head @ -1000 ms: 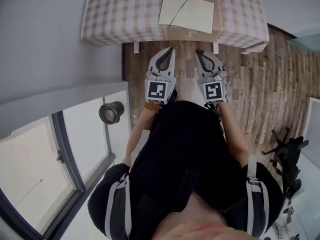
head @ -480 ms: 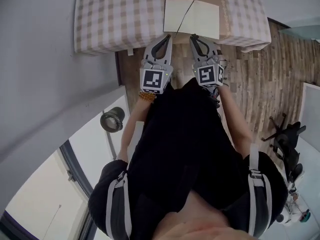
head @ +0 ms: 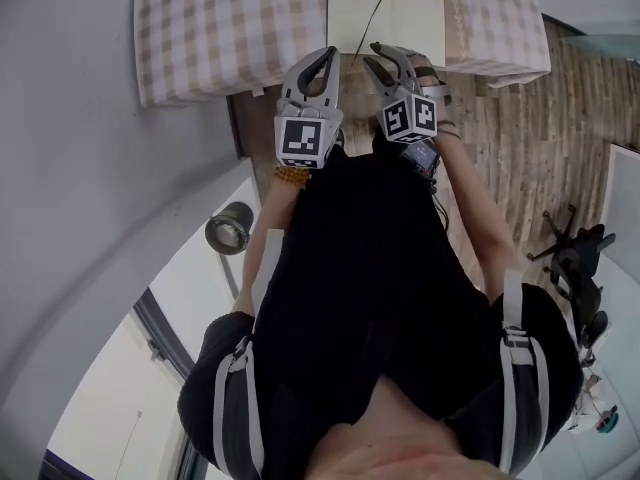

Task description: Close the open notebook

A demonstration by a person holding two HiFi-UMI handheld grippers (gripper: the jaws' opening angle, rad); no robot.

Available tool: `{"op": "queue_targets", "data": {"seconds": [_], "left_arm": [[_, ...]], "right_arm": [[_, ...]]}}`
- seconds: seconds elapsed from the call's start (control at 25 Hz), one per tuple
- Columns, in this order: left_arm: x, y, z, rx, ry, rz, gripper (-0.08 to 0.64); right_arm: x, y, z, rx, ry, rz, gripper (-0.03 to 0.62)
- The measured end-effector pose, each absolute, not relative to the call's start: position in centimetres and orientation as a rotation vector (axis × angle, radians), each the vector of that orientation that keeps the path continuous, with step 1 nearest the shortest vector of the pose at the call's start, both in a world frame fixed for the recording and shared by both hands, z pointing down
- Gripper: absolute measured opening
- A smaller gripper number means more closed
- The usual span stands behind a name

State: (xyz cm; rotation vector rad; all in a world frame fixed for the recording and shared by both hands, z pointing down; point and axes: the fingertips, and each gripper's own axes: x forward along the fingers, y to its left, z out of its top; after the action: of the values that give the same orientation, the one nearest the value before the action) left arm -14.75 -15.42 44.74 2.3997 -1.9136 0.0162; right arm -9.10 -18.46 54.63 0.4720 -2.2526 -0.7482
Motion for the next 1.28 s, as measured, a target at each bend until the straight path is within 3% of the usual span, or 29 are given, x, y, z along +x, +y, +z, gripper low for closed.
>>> {"op": "queue_targets", "data": {"seconds": [0.16,0.92,1.28], "left_arm": [[-15.5,-15.6,45.3,2.373,-1.925,0.017,0.003],[-16.3,-14.7,47.0,2.375,-1.905,0.047,0.003],[-16.4,-14.8,47.3,2.363,-1.909,0.057,0.003]], "right_arm": [[-9.7,-18.5,57.7,0.348,-2.155,-0.841,0.169],[-10.3,-19.7,64.5,0.124,-1.902,-1.032,0.169],[-10.2,-19.2,64.6,0.109,-1.926,-1.006,0.067]]}}
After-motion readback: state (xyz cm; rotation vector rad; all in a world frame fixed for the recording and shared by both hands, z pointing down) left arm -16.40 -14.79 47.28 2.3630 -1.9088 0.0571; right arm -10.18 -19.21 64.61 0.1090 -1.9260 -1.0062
